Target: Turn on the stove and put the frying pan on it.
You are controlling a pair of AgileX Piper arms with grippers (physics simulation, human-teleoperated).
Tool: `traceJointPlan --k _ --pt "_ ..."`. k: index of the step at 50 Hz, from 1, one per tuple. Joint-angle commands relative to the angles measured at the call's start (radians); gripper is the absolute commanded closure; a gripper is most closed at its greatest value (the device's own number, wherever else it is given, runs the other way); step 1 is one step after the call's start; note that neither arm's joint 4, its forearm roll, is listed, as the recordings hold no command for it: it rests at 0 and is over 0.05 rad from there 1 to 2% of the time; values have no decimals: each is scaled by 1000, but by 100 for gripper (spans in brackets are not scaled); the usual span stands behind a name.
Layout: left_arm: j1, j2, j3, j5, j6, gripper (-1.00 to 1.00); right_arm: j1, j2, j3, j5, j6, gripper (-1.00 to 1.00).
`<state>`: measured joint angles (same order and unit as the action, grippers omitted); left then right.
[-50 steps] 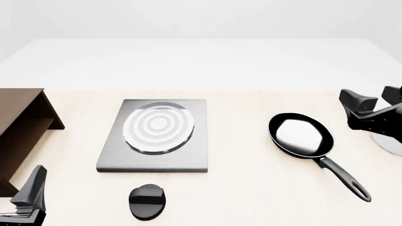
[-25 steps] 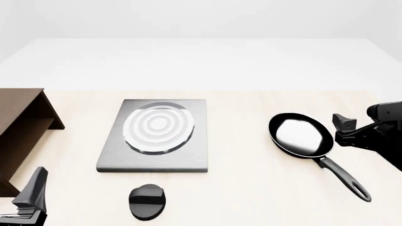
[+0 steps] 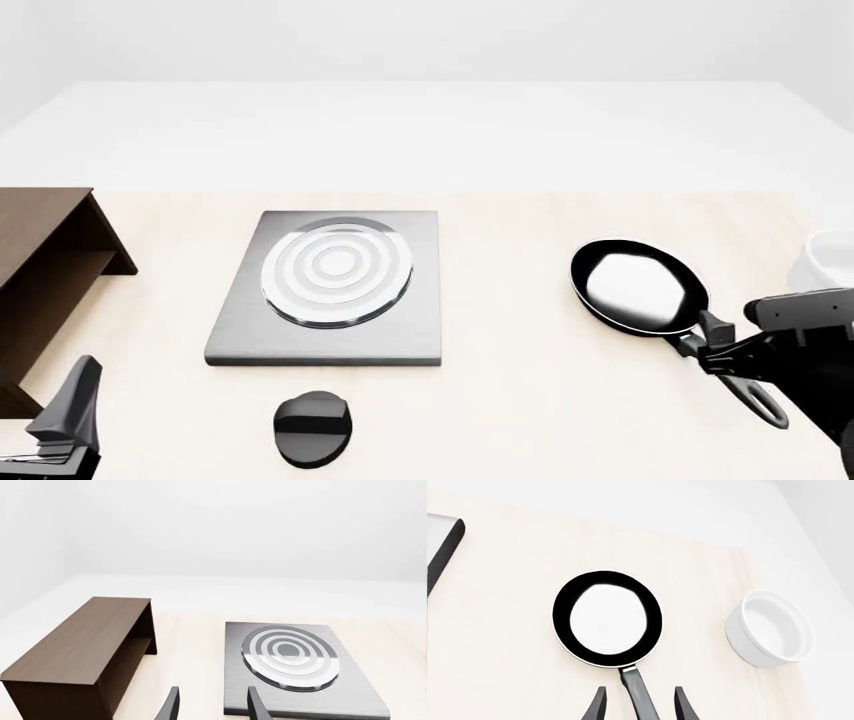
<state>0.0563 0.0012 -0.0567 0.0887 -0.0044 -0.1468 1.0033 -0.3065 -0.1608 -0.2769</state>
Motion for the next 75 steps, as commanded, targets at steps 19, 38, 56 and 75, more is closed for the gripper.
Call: traceJointPlan --k 19,38,56,75 --pt "-4 0 3 14 -8 -100 -79 348 95 -380 -72 -100" --pt "-1 1 9 16 -10 -100 -103 586 124 -602 -81 -100" --pt "-2 1 9 23 -19 -100 -111 821 128 -789 -106 -100" --pt "2 1 5 25 -22 -100 -119 784 144 -808 -117 100"
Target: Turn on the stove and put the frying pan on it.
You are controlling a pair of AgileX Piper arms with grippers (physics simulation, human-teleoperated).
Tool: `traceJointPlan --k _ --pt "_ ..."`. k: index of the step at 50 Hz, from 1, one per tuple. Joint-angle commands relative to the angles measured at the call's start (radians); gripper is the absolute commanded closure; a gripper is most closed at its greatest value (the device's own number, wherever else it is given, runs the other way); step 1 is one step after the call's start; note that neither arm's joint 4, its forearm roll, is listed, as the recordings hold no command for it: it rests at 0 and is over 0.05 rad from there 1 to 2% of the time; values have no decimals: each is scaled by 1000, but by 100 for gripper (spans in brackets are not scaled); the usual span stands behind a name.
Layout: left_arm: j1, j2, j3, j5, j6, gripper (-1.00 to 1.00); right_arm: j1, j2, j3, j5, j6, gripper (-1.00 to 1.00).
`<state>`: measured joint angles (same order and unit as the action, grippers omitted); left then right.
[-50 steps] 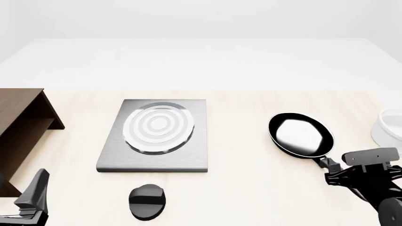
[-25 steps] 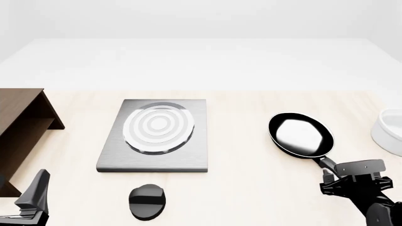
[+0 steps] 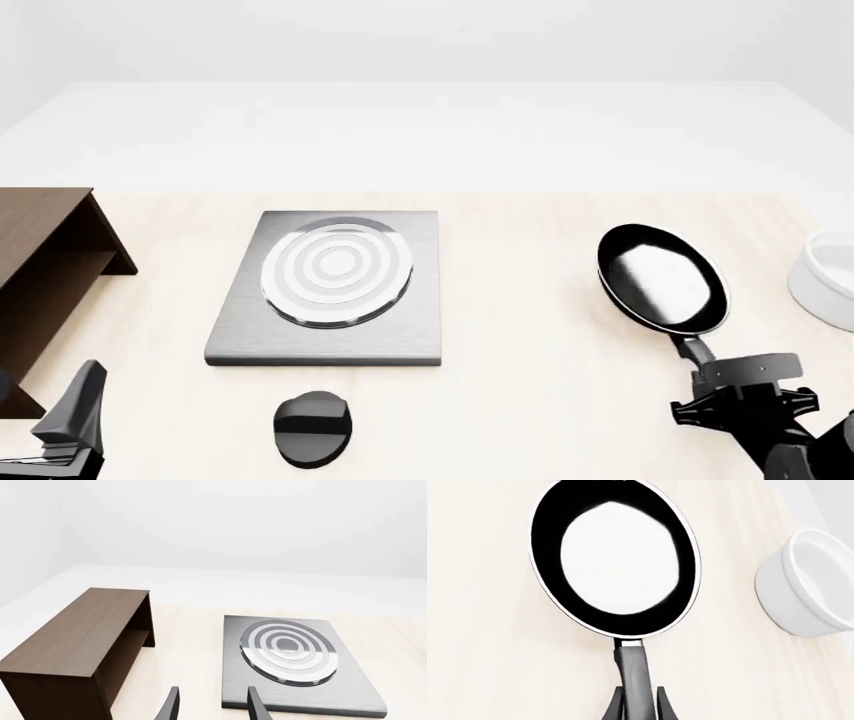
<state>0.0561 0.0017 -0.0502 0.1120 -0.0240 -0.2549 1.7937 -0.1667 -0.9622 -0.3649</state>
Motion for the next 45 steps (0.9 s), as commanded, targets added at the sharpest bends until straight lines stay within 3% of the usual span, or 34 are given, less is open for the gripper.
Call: traceJointPlan --k 1,14,21,23,27,37,45 --pt "2 0 -2 1 -1 -100 -5 -15 7 -4 -16 100" --pt "1 1 0 0 -2 -100 27 -133 25 49 -10 100" --pt "0 1 1 -1 0 -100 81 -496 -44 389 12 100" --pt "0 1 1 0 -1 -100 123 -634 -109 550 15 100" --pt "-1 0 1 1 -1 -100 173 -698 -178 657 8 100" --pt "0 1 3 1 -1 -100 327 -638 -318 731 -86 100" --pt "-2 1 1 1 -9 -100 547 -492 -479 806 -115 100"
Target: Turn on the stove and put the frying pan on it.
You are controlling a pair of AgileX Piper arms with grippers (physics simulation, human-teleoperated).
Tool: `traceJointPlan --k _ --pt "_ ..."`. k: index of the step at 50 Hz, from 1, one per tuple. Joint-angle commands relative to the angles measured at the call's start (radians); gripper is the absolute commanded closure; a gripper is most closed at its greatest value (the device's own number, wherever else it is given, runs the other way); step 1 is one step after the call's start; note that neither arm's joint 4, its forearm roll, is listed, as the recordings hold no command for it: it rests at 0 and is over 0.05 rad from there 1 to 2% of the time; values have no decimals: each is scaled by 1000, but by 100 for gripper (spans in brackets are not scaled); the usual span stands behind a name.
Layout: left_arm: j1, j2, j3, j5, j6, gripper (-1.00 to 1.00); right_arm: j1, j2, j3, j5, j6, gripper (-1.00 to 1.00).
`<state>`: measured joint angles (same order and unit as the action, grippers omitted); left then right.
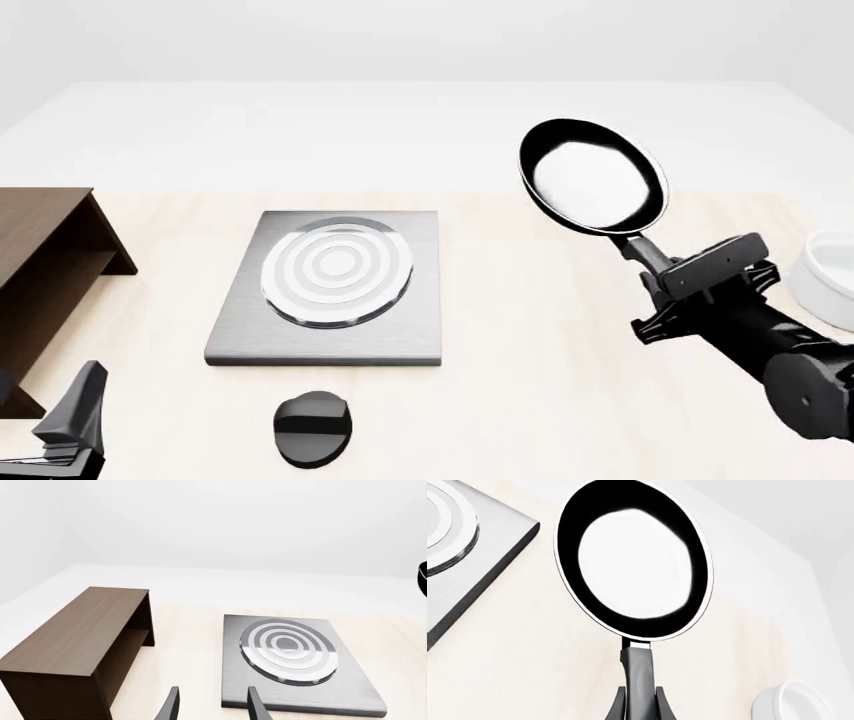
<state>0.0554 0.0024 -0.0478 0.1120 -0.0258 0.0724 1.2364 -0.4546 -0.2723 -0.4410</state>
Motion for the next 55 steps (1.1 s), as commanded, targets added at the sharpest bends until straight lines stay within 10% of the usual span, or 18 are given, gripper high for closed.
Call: traceJointPlan --k 1,33,55 --pt "-1 1 0 -1 -9 -100 233 80 -202 118 -36 100" --pt "-18 -1 -11 6 -70 -100 501 594 -557 110 -170 100" --pt "-18 -1 -10 6 -89 -100 591 693 -624 86 -134 100"
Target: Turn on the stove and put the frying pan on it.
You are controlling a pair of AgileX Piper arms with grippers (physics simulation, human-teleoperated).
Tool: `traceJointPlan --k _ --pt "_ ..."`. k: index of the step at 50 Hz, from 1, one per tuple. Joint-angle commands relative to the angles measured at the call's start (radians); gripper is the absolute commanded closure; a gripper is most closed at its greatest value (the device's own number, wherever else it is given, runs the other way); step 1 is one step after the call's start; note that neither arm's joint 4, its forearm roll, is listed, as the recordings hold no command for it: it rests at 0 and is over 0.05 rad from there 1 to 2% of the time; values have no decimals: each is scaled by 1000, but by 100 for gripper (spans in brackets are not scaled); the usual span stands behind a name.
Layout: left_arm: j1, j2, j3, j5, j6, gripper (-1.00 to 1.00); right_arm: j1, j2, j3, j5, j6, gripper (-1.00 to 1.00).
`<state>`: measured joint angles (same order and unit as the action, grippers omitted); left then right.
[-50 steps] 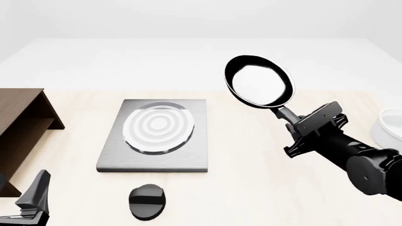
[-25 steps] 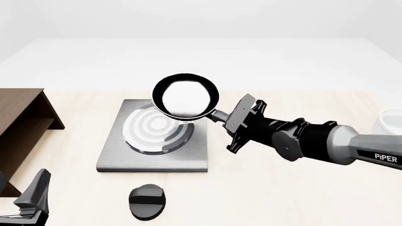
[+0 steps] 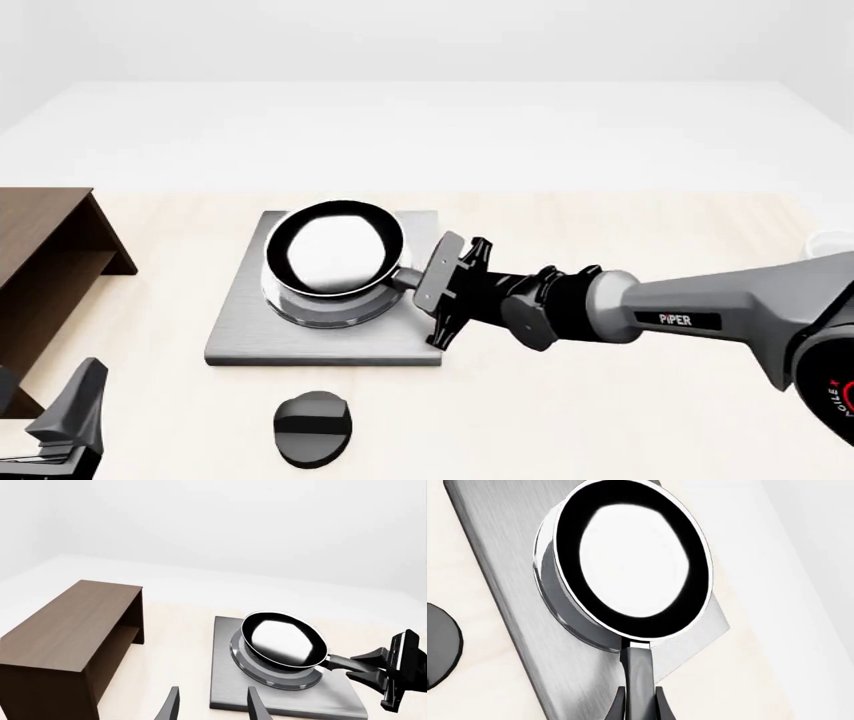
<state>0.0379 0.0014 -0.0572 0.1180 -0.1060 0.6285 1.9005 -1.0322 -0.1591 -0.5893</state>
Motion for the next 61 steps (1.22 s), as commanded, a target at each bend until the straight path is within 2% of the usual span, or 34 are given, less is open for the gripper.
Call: traceJointPlan --k 1,3,5,6,7,15,16,18,20,22,23,31,34,35,38,40,42,45,46,48,49,50,51,52,53,54,55,56,58,60,61 --pt "-1 0 0 0 -12 -100 42 36 -39 -37 14 100" --pt "-2 0 0 1 -11 -100 39 44 -33 -45 13 100" --pt "-4 0 1 1 -10 -100 -9 59 -23 -65 -18 100" --pt "-4 0 1 1 -10 -100 -7 63 -24 -61 -15 100" --pt "-4 0 1 2 -13 -100 -2 82 -29 -47 -20 -100" --pt "-9 1 3 2 -12 -100 -20 58 15 -62 -37 -100" --pt "-9 1 3 2 -13 -100 -28 24 26 -68 -35 -100" --pt "-11 1 3 2 -11 -100 -41 -24 54 -83 -78 -100" --pt "-11 1 3 2 -11 -100 -37 -51 46 -58 -57 -100" --pt "-12 1 3 2 -13 -100 -35 -146 60 -39 -79 -100" --pt "-12 1 3 2 -16 -100 -30 -250 50 17 -77 -100" --pt "-16 1 3 4 -12 -100 27 -640 -76 322 -38 -100" --pt "-14 0 0 6 -13 -100 24 -792 -40 359 0 -100" --pt "-11 0 -1 7 -15 -100 26 -833 -4 363 30 -100" --pt "-12 0 -2 9 -12 -100 -9 -971 186 300 81 -100" --pt "-14 0 -1 10 -5 -100 -46 -1057 391 233 187 -100" --pt "-12 0 1 12 -3 -100 -83 -1091 503 182 226 -100" --pt "-12 0 1 12 5 -100 -155 -1231 629 185 395 -100" --pt "-13 0 1 12 9 -100 -148 -1269 654 191 407 -100" --pt "-15 1 2 9 14 -100 -189 -1462 706 241 494 -100" --pt "-11 0 1 7 20 -100 -225 -1667 769 281 583 -100" --pt "-2 0 -1 1 28 -100 -225 -1672 769 285 583 -100" --pt "-5 0 -3 0 22 -100 -255 -1750 813 300 645 -100" --pt "11 -1 -5 -18 52 -100 -290 -1892 901 317 683 -100" --pt "28 -1 1 -21 52 -100 -334 -1898 961 260 666 -100" --pt "57 0 5 -23 57 -100 -348 -1899 990 228 622 -100" --pt "65 0 11 -43 40 -100 -398 -1900 1029 206 643 -100" --pt "70 1 15 -40 47 -100 -387 -1899 1030 207 663 -100" --pt "24 -1 27 -144 15 -100 -400 -1900 1031 171 602 -100" --pt "51 -1 51 -95 41 -100 -408 -1837 1032 120 682 -100" --pt "56 -1 52 -103 9 -100 -398 -1834 1032 120 660 -100"
